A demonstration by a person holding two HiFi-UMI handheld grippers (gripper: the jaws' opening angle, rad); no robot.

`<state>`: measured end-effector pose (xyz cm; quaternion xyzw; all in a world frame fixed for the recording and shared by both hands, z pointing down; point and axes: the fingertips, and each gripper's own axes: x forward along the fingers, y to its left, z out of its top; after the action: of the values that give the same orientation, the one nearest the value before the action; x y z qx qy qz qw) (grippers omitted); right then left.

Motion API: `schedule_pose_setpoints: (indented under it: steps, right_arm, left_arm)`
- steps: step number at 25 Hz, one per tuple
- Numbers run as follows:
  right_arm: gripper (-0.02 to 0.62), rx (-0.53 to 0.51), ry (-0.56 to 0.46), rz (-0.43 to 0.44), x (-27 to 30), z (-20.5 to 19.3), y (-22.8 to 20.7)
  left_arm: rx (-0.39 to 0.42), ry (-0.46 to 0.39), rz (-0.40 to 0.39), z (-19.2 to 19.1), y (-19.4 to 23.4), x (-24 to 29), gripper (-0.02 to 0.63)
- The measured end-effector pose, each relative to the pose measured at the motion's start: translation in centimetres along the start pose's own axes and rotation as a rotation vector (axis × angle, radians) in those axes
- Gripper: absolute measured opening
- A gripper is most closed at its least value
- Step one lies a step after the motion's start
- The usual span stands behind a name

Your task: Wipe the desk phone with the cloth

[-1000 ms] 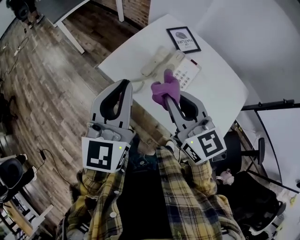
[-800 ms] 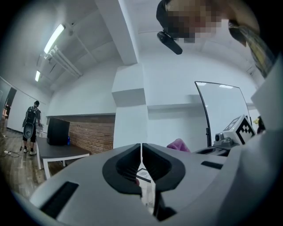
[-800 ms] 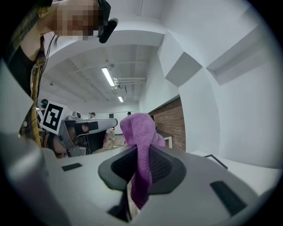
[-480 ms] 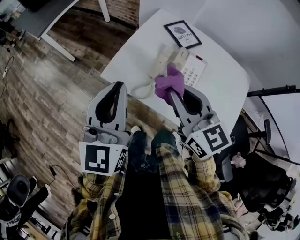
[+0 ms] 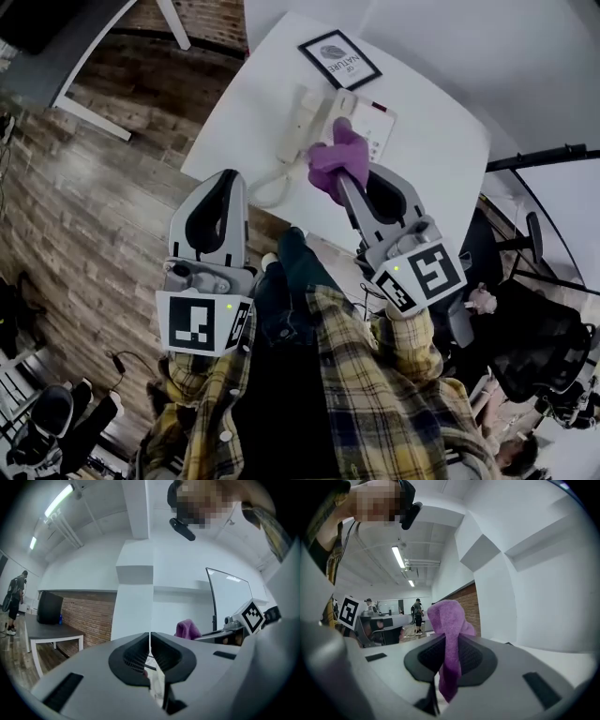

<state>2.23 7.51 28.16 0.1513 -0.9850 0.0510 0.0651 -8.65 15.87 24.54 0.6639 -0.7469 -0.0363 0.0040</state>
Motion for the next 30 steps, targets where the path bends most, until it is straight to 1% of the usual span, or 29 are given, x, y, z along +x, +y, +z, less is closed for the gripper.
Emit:
schedule_pose_setpoints:
  steps: [7, 13, 18, 21, 24, 30]
  right_arm:
    - [0.063, 0.012, 0.008, -0.09, 1.8, -0.1, -5.3]
    - [0.063, 0.023, 0.018, -0.136, 3.6, 0.7, -9.7]
    - [0.063, 0.043, 0.006, -0.173, 3.8, 1.4, -12.9]
    - [0.063, 0.053, 0.002, -0.202, 3.2, 1.6, -14.5]
    - [0.063, 0.067, 0.007, -0.245, 2.5, 1.4, -16.0]
    - [0.063, 0.088, 0.012, -0.344, 2.4, 1.2, -17.3]
  left_arm:
    - [0.012, -0.008, -0.11, 0.3, -0.6, 7.1, 0.021]
    - [0.014, -0.01, -0.179, 1.1, -1.2, 13.2, 0.021]
    - [-0.003, -0.004, -0.24, 1.4, -2.7, 17.3, 0.021]
    - [-0.021, 0.005, -0.271, 1.2, -4.0, 18.8, 0.021]
    - [-0.022, 0.017, -0.307, 0.8, -4.8, 19.9, 0.021]
    - [-0.024, 0.037, -0.383, 0.3, -4.5, 22.0, 0.021]
